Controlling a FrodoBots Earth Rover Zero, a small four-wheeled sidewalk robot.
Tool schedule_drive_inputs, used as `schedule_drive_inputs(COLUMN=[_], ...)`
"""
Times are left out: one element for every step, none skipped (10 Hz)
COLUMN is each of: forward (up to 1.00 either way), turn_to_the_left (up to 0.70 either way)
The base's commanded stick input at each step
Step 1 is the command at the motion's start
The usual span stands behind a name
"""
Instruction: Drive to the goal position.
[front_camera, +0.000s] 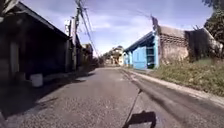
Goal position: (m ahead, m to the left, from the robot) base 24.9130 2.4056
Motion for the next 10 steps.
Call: schedule_drive_inputs(forward=[1.0, 1.0, 1.0, 1.0, 1.0, 1.0, 1.0, 1.0, 1.0, 1.0], turn_to_the_left=[0.0, 0.0, 0.0, 0.0, 0.0, 0.0, 0.0, 0.0, 0.0, 0.0])
